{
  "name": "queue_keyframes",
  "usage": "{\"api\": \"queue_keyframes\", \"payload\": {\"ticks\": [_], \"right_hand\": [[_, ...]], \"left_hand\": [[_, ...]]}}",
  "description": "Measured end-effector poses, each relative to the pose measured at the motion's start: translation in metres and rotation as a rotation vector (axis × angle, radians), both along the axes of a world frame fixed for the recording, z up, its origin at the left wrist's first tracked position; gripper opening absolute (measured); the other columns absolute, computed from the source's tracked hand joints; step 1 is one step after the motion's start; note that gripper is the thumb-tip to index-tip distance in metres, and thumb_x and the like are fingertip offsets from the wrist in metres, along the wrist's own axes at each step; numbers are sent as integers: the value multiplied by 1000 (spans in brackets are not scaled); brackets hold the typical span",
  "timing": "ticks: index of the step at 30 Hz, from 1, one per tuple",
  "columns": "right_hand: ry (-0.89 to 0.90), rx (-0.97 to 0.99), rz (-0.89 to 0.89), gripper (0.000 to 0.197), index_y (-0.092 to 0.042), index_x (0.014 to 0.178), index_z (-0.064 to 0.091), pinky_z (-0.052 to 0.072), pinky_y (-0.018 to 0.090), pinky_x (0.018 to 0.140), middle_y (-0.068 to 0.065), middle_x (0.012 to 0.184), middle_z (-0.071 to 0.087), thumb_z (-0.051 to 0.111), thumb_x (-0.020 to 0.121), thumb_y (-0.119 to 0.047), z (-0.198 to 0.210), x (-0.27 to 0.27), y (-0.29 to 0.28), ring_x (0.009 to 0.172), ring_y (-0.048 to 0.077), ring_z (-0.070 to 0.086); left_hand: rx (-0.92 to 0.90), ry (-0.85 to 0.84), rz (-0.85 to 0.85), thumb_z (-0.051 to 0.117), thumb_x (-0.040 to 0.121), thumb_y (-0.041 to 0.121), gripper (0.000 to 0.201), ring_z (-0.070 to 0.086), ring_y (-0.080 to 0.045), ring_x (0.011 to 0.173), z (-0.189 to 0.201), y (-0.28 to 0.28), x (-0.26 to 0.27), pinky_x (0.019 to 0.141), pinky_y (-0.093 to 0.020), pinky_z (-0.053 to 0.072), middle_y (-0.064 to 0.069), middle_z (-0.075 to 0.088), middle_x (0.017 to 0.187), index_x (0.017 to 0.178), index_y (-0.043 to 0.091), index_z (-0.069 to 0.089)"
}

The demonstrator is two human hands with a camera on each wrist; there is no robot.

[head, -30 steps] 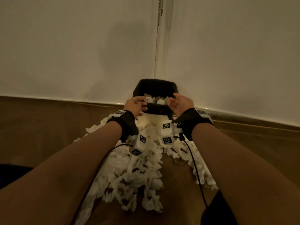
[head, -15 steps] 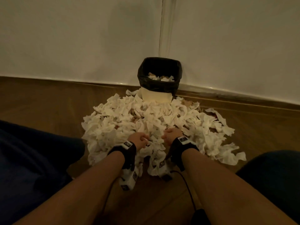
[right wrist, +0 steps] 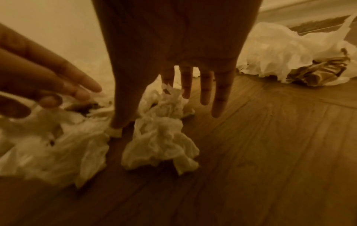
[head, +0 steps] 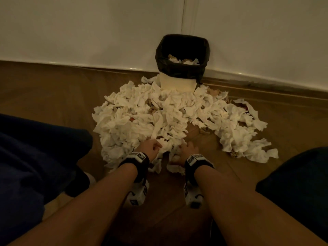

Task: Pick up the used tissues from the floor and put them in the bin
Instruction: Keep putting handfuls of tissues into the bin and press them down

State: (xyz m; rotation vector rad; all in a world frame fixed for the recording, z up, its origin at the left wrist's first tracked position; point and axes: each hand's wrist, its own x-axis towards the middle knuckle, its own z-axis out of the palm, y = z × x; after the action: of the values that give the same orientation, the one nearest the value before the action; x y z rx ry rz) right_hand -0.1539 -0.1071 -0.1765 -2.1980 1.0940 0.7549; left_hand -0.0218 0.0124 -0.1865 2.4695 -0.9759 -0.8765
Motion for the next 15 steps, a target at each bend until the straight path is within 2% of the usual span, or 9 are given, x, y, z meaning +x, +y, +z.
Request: {"api": "queue_keyframes", "payload": {"ticks": [2, 3, 5, 7, 11, 13, 15], "right_hand": [[47, 9, 40, 109, -24, 149, 10, 31, 50, 107, 7, 153, 6, 74, 67, -58, -6, -4, 7, 137, 41, 15], [59, 14, 37, 110, -26, 149, 9, 32, 51, 107, 7, 153, 2, 75, 67, -56, -9, -5, 10, 138, 41, 14], [55, 11, -27, 95, -26, 148, 10, 34, 50, 105, 9, 154, 0, 72, 78, -40, -14, -8, 15, 137, 43, 17], [45, -3, -88, 76, -25, 147, 17, 36, 47, 104, 12, 153, 4, 63, 87, -25, -17, -11, 20, 133, 43, 26], [7, 21, -200, 62, -17, 141, 32, 43, 40, 102, 16, 147, 18, 62, 87, -17, -14, -16, 19, 127, 36, 41], [21, 0, -183, 46, -13, 139, 37, 39, 37, 106, 15, 148, 22, 50, 95, -18, -8, -19, 13, 131, 33, 36], [-29, 7, -237, 38, -11, 136, 44, 34, 34, 107, 15, 145, 35, 39, 100, -17, -2, -22, 9, 132, 30, 37]], "left_hand": [[-4, 5, -11, 49, 91, 20, 22, 59, -13, 78, -1, 2, 0, 70, -28, 51, 3, 65, 109, 84, 39, 56], [-9, 6, -13, 49, 91, 20, 20, 62, -16, 83, -1, 3, -1, 72, -29, 52, 3, 64, 110, 85, 38, 56], [-20, 0, -15, 50, 92, 19, 19, 63, -19, 91, 0, 5, -3, 78, -32, 53, 3, 62, 114, 86, 35, 58], [-36, -13, -25, 50, 91, 19, 17, 62, -18, 92, 0, 6, -5, 79, -31, 52, 4, 60, 116, 88, 33, 61], [-59, -33, -43, 50, 91, 19, 20, 56, -9, 74, 0, 4, -10, 63, -22, 44, 6, 57, 103, 85, 35, 62], [-62, -32, -75, 50, 90, 18, 21, 55, -8, 72, 1, -1, -14, 64, -24, 45, 4, 61, 98, 88, 32, 64], [-62, -26, -99, 50, 91, 18, 20, 58, -12, 79, 2, -7, -19, 71, -28, 49, 2, 65, 100, 91, 30, 66]]}}
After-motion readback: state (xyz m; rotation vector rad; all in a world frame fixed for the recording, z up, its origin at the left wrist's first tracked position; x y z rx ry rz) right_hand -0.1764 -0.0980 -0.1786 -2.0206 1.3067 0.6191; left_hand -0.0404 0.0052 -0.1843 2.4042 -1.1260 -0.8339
